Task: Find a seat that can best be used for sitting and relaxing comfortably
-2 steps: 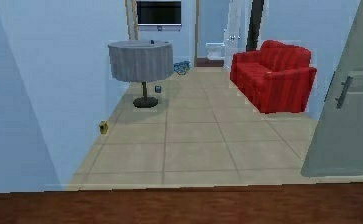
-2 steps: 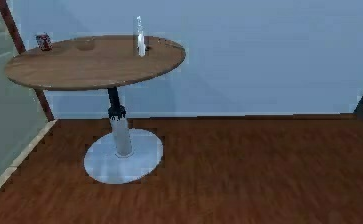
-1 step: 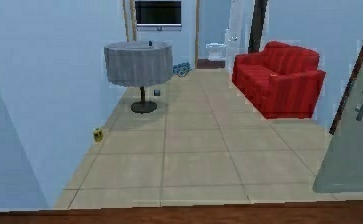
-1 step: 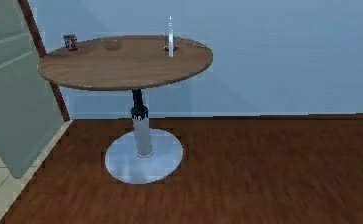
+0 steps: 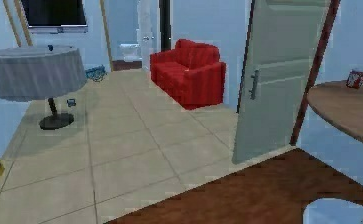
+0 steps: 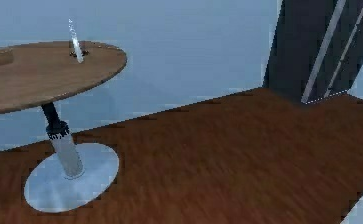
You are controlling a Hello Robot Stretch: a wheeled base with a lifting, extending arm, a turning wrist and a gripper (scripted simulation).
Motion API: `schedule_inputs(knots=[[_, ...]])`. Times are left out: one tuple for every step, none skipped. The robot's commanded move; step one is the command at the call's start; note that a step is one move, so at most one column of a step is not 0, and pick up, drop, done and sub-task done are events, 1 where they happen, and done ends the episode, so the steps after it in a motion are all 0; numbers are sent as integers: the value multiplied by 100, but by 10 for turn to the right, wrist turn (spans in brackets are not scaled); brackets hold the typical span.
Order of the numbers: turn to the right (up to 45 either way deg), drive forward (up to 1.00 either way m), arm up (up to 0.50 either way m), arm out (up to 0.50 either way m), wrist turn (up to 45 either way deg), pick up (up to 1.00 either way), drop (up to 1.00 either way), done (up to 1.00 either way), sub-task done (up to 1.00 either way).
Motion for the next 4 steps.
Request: schedule_inputs(knots=[[0,95,0,0,0,0,0,0,0],[0,100,0,0,0,0,0,0,0],[60,0,0,0,0,0,0,0,0],[0,25,0,0,0,0,0,0,0]])
